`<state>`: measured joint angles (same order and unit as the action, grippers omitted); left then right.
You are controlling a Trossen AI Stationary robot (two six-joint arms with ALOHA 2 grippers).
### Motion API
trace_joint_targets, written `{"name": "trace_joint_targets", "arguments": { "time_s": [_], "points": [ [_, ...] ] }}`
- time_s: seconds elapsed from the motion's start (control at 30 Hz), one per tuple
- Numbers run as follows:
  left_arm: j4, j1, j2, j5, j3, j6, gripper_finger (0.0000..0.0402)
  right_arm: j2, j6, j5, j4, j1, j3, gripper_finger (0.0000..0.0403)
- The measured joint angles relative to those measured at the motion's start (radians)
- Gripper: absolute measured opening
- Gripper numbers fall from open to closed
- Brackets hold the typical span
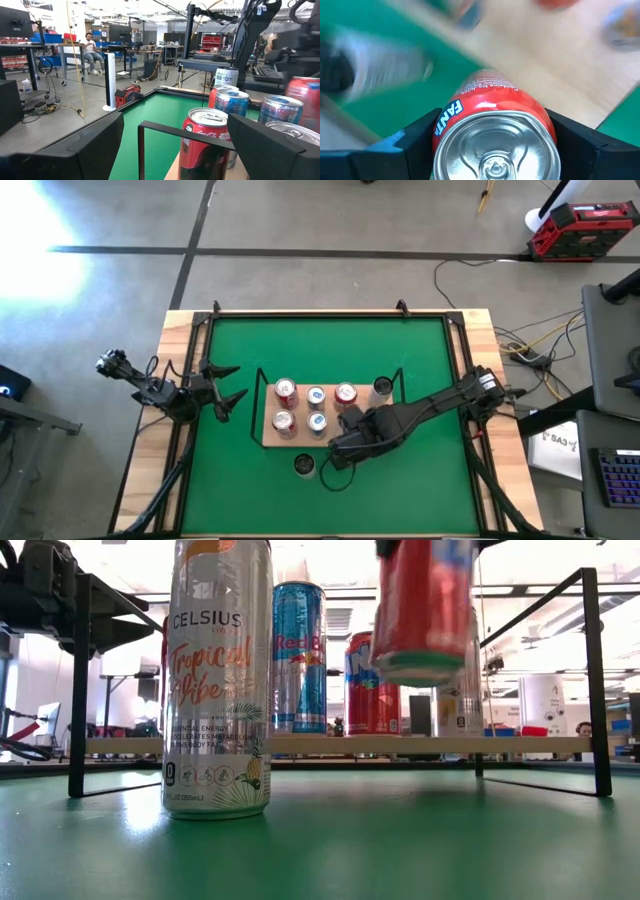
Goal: Place canned beverage on shelf
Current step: Put the orange soda can on the shelf
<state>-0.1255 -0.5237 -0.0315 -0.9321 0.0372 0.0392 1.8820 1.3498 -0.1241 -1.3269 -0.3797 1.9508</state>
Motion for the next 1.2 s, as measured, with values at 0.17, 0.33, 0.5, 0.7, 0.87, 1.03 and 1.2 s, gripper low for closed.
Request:
{"name": "trace_joint_targets", "arguments": {
  "time_s": [0.17, 0.33, 0.5, 0.7, 0.87, 1.03, 1.2],
  "points": [
    [0.000, 0.000, 0.000, 0.000, 0.000, 0.000, 0.0340, 0.000, 0.180, -0.093, -0.009, 0.010, -0.002, 0.0310],
    [0.000, 0.000, 0.000, 0.000, 0.000, 0.000, 0.0340, 0.000, 0.291, -0.084, -0.008, 0.035, -0.030, 0.0318],
    [0.000, 0.000, 0.000, 0.000, 0.000, 0.000, 0.0340, 0.000, 0.340, -0.086, -0.008, 0.062, -0.052, 0.0321],
    [0.000, 0.000, 0.000, 0.000, 0.000, 0.000, 0.0340, 0.017, 0.356, -0.078, -0.003, 0.089, -0.052, 0.0323],
    [0.000, 0.000, 0.000, 0.000, 0.000, 0.000, 0.0340, 0.049, 0.360, -0.064, -0.005, 0.107, -0.046, 0.0323],
    [0.001, 0.000, 0.000, 0.000, 0.000, 0.000, 0.0340, 0.058, 0.341, -0.025, -0.006, 0.131, -0.043, 0.0324],
    [0.000, 0.000, 0.000, 0.000, 0.000, 0.000, 0.0340, 0.063, 0.328, -0.026, -0.008, 0.145, -0.042, 0.0324]
  ]
}}
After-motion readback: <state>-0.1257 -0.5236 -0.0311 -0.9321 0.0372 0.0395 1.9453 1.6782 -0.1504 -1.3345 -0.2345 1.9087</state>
